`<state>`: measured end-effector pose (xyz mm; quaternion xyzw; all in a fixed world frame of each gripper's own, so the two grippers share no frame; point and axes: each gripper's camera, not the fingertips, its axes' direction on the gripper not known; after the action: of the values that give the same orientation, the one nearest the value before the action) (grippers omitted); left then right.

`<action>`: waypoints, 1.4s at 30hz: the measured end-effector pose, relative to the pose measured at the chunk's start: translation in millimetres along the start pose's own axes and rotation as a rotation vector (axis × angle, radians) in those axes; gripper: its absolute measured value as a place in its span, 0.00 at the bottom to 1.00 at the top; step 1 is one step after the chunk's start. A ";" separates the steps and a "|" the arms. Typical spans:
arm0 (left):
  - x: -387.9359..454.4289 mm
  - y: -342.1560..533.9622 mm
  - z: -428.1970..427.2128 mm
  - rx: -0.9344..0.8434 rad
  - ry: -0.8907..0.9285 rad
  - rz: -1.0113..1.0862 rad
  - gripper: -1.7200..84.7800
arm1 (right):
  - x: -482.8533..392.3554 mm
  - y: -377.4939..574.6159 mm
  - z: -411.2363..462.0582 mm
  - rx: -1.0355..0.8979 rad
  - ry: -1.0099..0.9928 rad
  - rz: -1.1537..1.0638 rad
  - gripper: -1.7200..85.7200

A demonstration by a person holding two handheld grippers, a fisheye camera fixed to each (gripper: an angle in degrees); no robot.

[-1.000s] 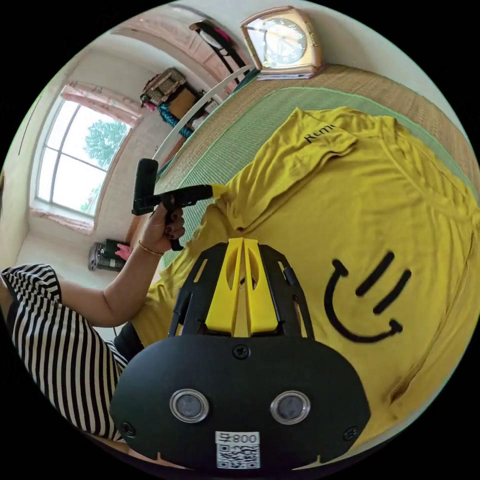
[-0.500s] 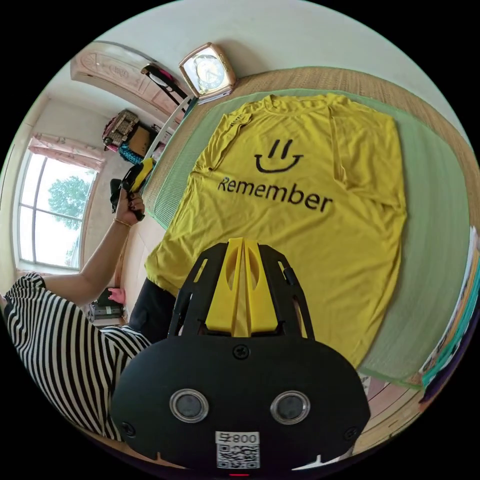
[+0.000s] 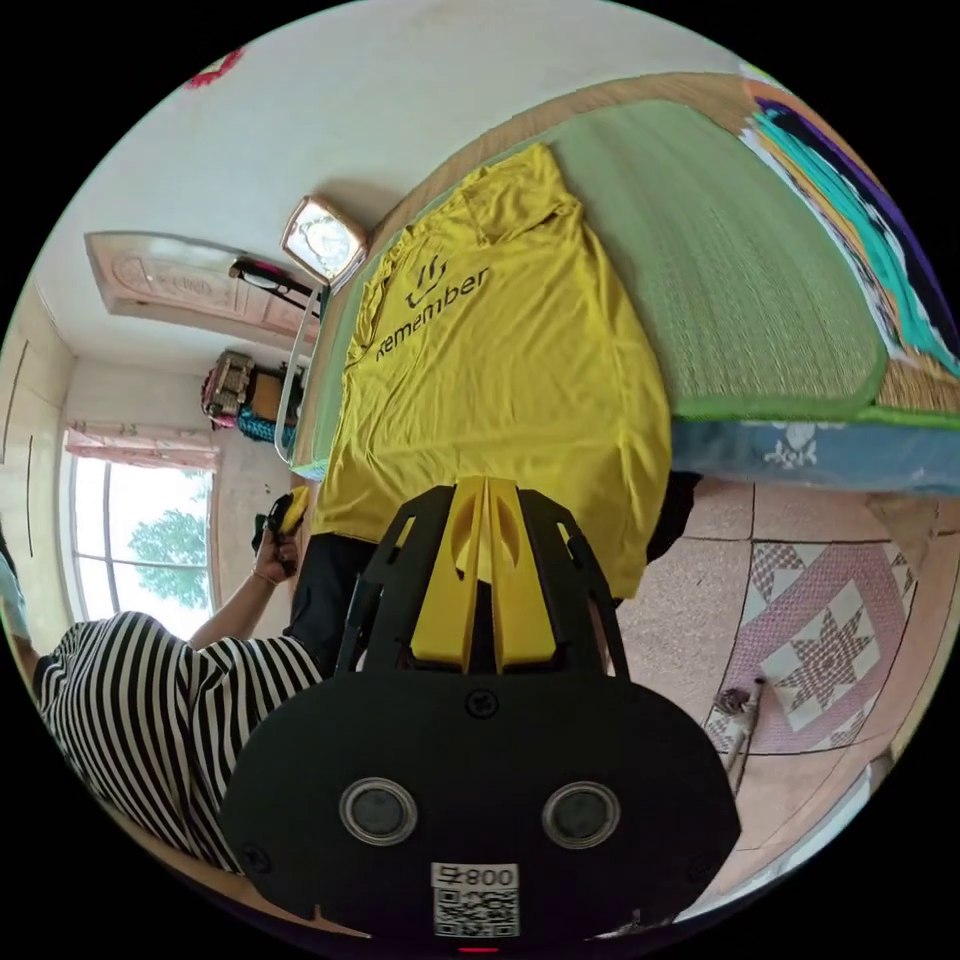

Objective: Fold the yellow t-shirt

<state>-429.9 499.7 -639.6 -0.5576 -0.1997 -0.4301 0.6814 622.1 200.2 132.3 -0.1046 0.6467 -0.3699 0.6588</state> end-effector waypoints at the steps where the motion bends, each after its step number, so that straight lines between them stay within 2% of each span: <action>1: -5.4 4.3 -0.4 -0.019 -0.016 -0.007 0.07 | 9.7 8.8 -2.6 0.016 -0.016 0.024 0.04; 10: -33.6 28.7 4.8 -0.141 -0.149 -0.042 0.15 | 75.1 51.8 -29.9 0.157 -0.047 0.203 0.11; 13: -46.6 39.3 11.3 -0.168 -0.087 -0.068 0.16 | 101.9 61.8 -34.8 0.195 -0.072 0.266 0.13; 19: -53.4 58.2 12.5 -0.161 -0.069 -0.058 0.16 | 133.6 61.7 -9.7 0.130 -0.130 0.311 0.15; 22: -48.7 65.3 18.5 -0.201 -0.119 -0.014 0.17 | 135.0 56.2 2.9 0.080 -0.080 0.296 0.15; 29: -43.5 82.7 24.6 -0.257 -0.243 0.036 0.15 | 156.0 50.2 16.7 0.066 -0.157 0.300 0.13; 34: -42.7 100.6 25.0 -0.253 -0.291 0.051 0.12 | 166.2 60.1 20.1 0.080 -0.214 0.293 0.07; 38: -40.9 113.2 20.9 -0.239 -0.284 0.066 0.08 | 169.5 69.7 13.3 0.086 -0.209 0.269 0.05; 42: -39.6 126.9 14.9 -0.221 -0.208 0.076 0.05 | 174.0 83.6 -5.4 0.138 -0.299 0.229 0.04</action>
<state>-346.0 529.0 -739.6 -0.6778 -0.1996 -0.3632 0.6073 627.3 152.6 -54.8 -0.0388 0.5226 -0.3164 0.7907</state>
